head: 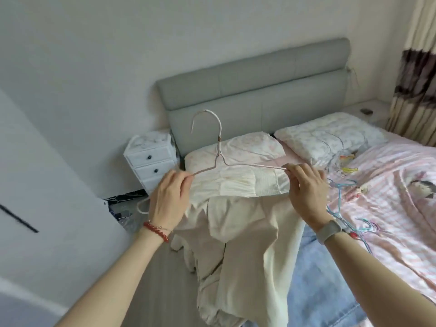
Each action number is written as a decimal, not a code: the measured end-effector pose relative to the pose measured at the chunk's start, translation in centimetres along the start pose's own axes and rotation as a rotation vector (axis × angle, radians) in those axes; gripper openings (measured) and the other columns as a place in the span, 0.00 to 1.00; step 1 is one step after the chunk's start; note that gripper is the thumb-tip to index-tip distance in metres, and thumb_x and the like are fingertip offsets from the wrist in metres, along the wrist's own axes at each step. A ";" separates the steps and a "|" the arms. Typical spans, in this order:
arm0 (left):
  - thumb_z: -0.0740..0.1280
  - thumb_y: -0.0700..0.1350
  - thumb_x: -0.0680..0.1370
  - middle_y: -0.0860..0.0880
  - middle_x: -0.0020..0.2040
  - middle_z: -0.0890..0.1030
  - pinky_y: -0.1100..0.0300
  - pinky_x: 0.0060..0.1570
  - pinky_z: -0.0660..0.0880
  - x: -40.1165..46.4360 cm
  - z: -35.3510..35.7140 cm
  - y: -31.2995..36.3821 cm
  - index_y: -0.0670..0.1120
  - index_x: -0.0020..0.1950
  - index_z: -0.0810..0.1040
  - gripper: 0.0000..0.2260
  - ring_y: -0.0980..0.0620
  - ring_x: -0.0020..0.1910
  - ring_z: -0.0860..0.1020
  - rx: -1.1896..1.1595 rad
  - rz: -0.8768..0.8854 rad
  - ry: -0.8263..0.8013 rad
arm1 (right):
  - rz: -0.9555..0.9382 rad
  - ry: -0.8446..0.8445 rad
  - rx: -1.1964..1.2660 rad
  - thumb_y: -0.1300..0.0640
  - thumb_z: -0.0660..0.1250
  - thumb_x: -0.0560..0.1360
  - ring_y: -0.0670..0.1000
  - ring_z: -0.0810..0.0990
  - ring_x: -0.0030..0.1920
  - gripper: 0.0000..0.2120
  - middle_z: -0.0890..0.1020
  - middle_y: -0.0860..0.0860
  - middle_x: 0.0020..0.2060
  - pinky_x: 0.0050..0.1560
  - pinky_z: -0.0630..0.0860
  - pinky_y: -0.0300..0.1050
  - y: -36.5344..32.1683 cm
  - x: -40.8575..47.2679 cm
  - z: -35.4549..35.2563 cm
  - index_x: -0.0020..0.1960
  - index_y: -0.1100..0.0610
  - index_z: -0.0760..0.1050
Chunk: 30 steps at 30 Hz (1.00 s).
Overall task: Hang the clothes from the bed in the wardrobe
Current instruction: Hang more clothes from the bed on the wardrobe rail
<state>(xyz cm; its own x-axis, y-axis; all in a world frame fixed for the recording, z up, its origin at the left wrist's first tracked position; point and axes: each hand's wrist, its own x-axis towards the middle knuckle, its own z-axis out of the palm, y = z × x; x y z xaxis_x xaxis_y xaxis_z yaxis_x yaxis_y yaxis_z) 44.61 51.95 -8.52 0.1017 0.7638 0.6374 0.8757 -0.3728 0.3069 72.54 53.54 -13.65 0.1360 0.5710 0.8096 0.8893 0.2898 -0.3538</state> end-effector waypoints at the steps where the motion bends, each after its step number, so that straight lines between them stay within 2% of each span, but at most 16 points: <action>1: 0.65 0.37 0.76 0.43 0.42 0.79 0.60 0.43 0.70 -1.7 -2.1 -0.8 0.39 0.44 0.77 0.04 0.45 0.40 0.78 0.006 -0.007 0.034 | 0.003 -0.001 0.045 0.58 0.57 0.76 0.59 0.78 0.38 0.13 0.80 0.57 0.38 0.42 0.66 0.50 -2.1 0.2 0.6 0.46 0.60 0.80; 4: 0.65 0.37 0.75 0.45 0.39 0.80 0.66 0.38 0.67 -6.1 -8.7 -2.8 0.39 0.41 0.78 0.05 0.51 0.37 0.76 -0.002 -0.084 0.143 | -0.015 -0.046 0.201 0.61 0.60 0.76 0.62 0.76 0.43 0.10 0.79 0.60 0.43 0.48 0.67 0.53 -9.2 0.2 2.0 0.48 0.61 0.80; 7: 0.62 0.44 0.76 0.50 0.37 0.78 0.65 0.36 0.68 -10.2 -15.1 -4.2 0.40 0.40 0.79 0.10 0.55 0.37 0.73 0.023 -0.120 0.247 | -0.043 -0.104 0.318 0.62 0.60 0.76 0.62 0.75 0.45 0.10 0.78 0.60 0.44 0.49 0.67 0.56 -16.4 -0.5 2.5 0.50 0.62 0.79; 10: 0.61 0.46 0.76 0.54 0.37 0.76 0.62 0.35 0.69 -14.9 -20.8 -5.7 0.41 0.40 0.79 0.11 0.56 0.34 0.73 0.059 -0.218 0.325 | -0.150 -0.203 0.411 0.61 0.59 0.76 0.62 0.75 0.44 0.10 0.78 0.60 0.42 0.47 0.67 0.55 -22.7 -2.2 2.6 0.50 0.62 0.79; 12: 0.63 0.44 0.75 0.51 0.36 0.77 0.58 0.34 0.70 -18.6 -23.8 -7.0 0.41 0.39 0.78 0.09 0.53 0.33 0.73 0.122 -0.319 0.366 | -0.265 -0.263 0.454 0.62 0.61 0.75 0.61 0.77 0.41 0.09 0.78 0.60 0.40 0.43 0.69 0.54 -26.3 -4.2 2.5 0.50 0.63 0.79; 14: 0.63 0.42 0.74 0.47 0.36 0.78 0.57 0.33 0.69 -23.0 -26.3 -8.1 0.40 0.39 0.78 0.08 0.51 0.33 0.74 0.188 -0.408 0.402 | -0.398 -0.335 0.523 0.62 0.61 0.75 0.61 0.77 0.37 0.09 0.78 0.60 0.36 0.38 0.73 0.53 -29.6 -6.7 2.1 0.49 0.63 0.79; 16: 0.64 0.40 0.75 0.44 0.37 0.78 0.57 0.35 0.69 -27.5 -28.3 -9.2 0.39 0.39 0.77 0.07 0.47 0.34 0.75 0.233 -0.494 0.448 | -0.521 -0.442 0.612 0.57 0.59 0.76 0.59 0.79 0.34 0.12 0.79 0.58 0.35 0.32 0.76 0.51 -32.6 -9.4 1.5 0.48 0.63 0.78; 18: 0.64 0.38 0.75 0.42 0.36 0.78 0.52 0.36 0.71 -31.7 -30.3 -10.0 0.37 0.40 0.78 0.06 0.41 0.34 0.76 0.298 -0.576 0.507 | -0.643 -0.539 0.675 0.53 0.56 0.76 0.57 0.80 0.31 0.16 0.80 0.56 0.35 0.27 0.76 0.48 -35.5 -12.2 0.8 0.47 0.62 0.78; 21: 0.63 0.39 0.75 0.41 0.36 0.79 0.52 0.40 0.68 -37.6 -33.2 -11.0 0.37 0.39 0.78 0.07 0.41 0.36 0.76 0.468 -0.663 0.608 | -0.814 -0.642 0.763 0.53 0.55 0.76 0.56 0.80 0.30 0.16 0.81 0.54 0.37 0.23 0.75 0.46 -40.3 -16.4 -0.4 0.47 0.61 0.78; 23: 0.61 0.40 0.76 0.40 0.36 0.79 0.54 0.44 0.65 -41.3 -35.5 -11.2 0.38 0.39 0.78 0.09 0.42 0.38 0.75 0.598 -0.720 0.677 | -0.911 -0.657 0.838 0.54 0.56 0.76 0.55 0.77 0.26 0.14 0.80 0.52 0.35 0.21 0.70 0.39 -44.0 -18.8 -1.5 0.45 0.61 0.78; 26: 0.60 0.42 0.76 0.41 0.38 0.79 0.52 0.46 0.63 -46.2 -39.4 -11.3 0.40 0.41 0.78 0.09 0.42 0.42 0.73 0.777 -0.812 0.748 | -1.024 -0.650 0.960 0.56 0.58 0.74 0.53 0.73 0.23 0.12 0.78 0.50 0.31 0.22 0.64 0.35 -49.7 -21.8 -3.3 0.43 0.59 0.78; 30: 0.58 0.44 0.77 0.40 0.45 0.79 0.47 0.56 0.64 -50.6 -45.5 -11.2 0.39 0.45 0.79 0.13 0.39 0.49 0.74 0.794 -0.999 0.840 | -1.114 -0.637 1.125 0.58 0.58 0.72 0.54 0.73 0.22 0.11 0.77 0.50 0.26 0.20 0.67 0.36 -57.5 -24.9 -5.6 0.42 0.60 0.78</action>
<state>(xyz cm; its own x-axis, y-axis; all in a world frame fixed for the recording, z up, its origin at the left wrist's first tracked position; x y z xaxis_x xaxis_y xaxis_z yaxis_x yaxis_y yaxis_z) 8.21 -6.49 -12.02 -0.7147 -0.0892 0.6937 0.4681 0.6759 0.5693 20.52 18.34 -10.85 -0.7228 -0.1552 0.6733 -0.3360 0.9305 -0.1462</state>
